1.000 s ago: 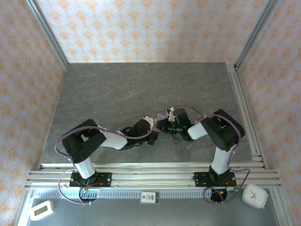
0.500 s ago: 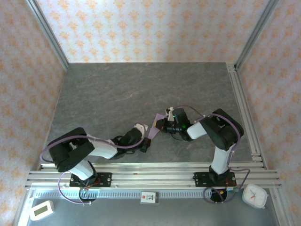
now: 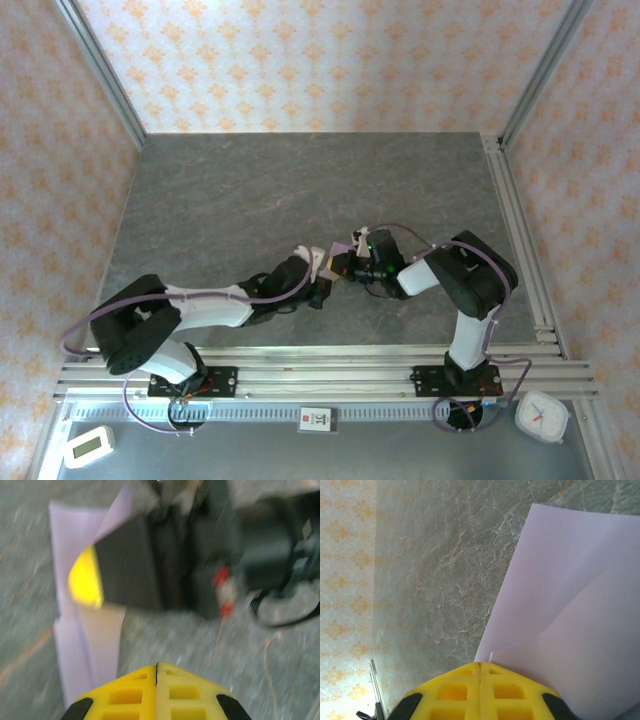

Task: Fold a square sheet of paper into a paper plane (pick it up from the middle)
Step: Fold the wing for the fifth time at the center of the table.

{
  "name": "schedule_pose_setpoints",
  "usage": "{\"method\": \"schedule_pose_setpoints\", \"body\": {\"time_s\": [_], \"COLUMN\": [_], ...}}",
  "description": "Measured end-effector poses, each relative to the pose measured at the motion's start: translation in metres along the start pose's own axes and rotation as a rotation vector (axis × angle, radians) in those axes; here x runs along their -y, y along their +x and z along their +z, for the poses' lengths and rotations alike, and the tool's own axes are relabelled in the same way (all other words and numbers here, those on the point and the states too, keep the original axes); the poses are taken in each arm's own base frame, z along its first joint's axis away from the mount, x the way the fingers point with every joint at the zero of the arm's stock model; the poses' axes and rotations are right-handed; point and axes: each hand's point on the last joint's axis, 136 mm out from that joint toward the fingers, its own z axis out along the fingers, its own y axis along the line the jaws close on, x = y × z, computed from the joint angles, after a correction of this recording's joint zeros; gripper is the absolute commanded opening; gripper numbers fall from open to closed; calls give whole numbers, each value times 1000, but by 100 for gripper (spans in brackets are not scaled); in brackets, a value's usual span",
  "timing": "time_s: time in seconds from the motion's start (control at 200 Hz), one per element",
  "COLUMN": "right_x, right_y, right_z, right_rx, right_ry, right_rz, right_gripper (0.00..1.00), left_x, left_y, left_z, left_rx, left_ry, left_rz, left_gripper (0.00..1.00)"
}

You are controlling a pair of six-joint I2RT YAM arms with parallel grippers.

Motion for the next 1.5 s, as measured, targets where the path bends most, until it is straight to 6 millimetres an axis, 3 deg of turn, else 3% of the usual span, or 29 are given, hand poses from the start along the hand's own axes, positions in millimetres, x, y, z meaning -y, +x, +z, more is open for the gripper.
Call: {"method": "schedule_pose_setpoints", "body": {"time_s": [0.13, 0.305, 0.551, 0.801, 1.501], "right_x": [0, -1, -2, -10, -10], "right_y": [-4, -4, -8, -12, -35], "right_z": [0, 0, 0, 0, -13], "right_rx": [10, 10, -3, -73, -121], "right_ry": [-4, -5, 3, -19, -43], "right_rz": [8, 7, 15, 22, 67], "right_gripper": [0, 0, 0, 31, 53], "left_x": [-3, -25, -26, -27, -26], "left_y": [-2, 34, 34, 36, 30], "left_z": [19, 42, 43, 42, 49], "left_rx": [-21, -123, -100, -60, -3], "left_ry": [-2, -42, -29, -8, 13], "left_rz": [36, 60, 64, 59, 53], "left_gripper": [0, 0, 0, 0, 0]}}
